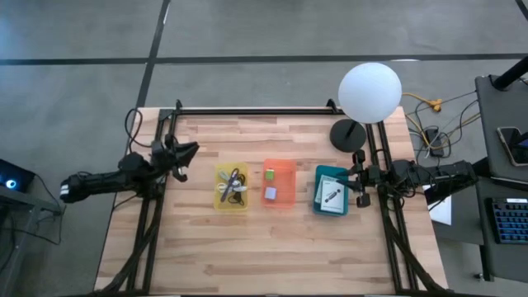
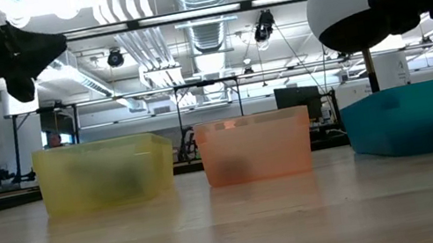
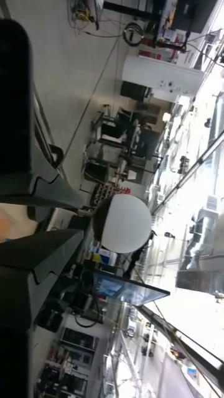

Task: Pick and place items into bin
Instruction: Return to Home Position

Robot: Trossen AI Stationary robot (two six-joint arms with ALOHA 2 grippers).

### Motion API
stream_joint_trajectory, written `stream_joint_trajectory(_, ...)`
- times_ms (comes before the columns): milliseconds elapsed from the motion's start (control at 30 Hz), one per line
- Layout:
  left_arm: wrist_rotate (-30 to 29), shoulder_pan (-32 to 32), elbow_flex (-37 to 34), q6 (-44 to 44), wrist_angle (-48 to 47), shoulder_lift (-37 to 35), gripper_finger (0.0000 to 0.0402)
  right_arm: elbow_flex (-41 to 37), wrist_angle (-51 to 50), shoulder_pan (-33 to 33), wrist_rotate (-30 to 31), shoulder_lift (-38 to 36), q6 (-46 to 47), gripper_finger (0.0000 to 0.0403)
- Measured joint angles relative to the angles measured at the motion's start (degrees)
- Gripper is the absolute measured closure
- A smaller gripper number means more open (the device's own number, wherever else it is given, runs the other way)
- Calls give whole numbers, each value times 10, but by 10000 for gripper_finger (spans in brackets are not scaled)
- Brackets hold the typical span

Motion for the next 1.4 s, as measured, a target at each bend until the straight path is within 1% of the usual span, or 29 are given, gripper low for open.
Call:
stream_joint_trajectory(333, 0, 0, 0, 0, -1, 26, 350, 0, 0, 0, 0, 2, 0, 316)
stream_joint_trajectory(600, 0, 0, -1, 0, -2, 38, 350, 0, 0, 0, 0, 2, 0, 326)
stream_joint_trajectory(800, 0, 0, -1, 0, -1, 43, 350, 0, 0, 0, 0, 2, 0, 330)
stream_joint_trajectory(1233, 0, 0, -1, 0, -1, 45, 350, 0, 0, 0, 0, 2, 0, 318)
stream_joint_trajectory(1400, 0, 0, -1, 0, -1, 44, 350, 0, 0, 0, 0, 3, 0, 323)
